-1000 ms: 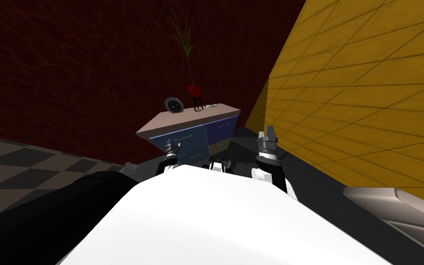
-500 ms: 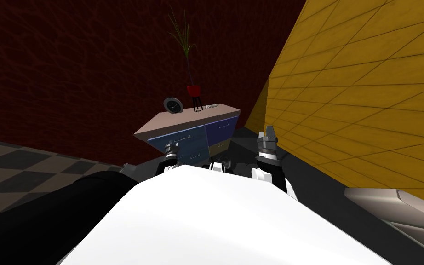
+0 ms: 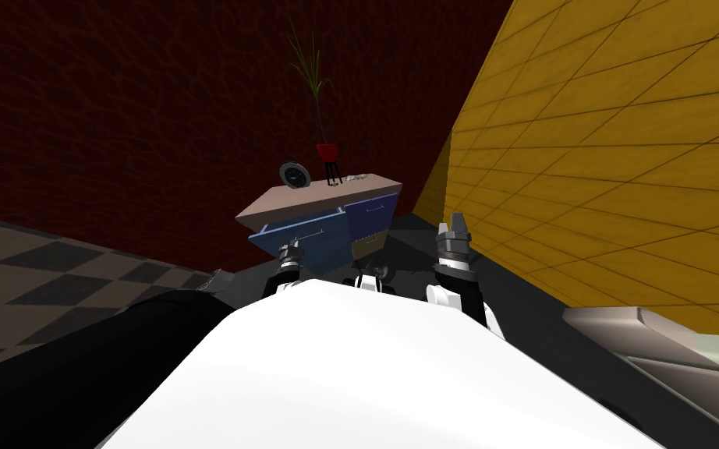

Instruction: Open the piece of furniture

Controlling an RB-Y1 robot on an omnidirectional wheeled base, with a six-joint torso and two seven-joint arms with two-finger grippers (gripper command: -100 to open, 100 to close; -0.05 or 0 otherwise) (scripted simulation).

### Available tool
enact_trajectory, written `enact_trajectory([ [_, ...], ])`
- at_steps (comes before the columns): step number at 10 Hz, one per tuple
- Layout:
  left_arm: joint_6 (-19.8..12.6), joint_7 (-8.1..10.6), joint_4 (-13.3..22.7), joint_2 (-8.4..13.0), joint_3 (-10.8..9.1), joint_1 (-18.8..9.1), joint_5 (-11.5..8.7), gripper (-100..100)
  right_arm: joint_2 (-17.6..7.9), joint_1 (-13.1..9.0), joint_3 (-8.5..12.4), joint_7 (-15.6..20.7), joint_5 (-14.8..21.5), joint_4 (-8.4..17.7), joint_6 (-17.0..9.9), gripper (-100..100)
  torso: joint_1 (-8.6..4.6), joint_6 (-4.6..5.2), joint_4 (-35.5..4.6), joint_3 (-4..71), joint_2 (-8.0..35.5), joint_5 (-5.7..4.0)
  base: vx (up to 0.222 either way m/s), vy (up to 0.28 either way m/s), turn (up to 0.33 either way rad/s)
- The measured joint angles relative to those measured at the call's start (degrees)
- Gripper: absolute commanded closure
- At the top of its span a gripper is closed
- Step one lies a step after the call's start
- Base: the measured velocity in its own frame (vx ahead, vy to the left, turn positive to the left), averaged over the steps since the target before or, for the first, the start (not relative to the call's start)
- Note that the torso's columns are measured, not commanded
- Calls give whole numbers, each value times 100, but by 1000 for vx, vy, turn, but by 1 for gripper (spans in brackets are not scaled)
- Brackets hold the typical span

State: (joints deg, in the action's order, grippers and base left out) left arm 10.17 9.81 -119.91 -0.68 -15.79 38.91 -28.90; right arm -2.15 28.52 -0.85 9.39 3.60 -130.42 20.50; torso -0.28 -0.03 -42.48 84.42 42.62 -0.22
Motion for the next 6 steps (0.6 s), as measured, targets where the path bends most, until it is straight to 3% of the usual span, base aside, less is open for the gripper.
enact_trajectory([
  [5,33,5,-67,0,73,127,-7,100,0,1,0,0,0,0,0,0,-1,2,2,3,-7,1,-132,-92,10],
  [6,21,4,-47,-5,83,142,-7,-100,-1,2,1,0,0,0,0,0,20,1,5,20,-34,0,8,-11,-3],
])
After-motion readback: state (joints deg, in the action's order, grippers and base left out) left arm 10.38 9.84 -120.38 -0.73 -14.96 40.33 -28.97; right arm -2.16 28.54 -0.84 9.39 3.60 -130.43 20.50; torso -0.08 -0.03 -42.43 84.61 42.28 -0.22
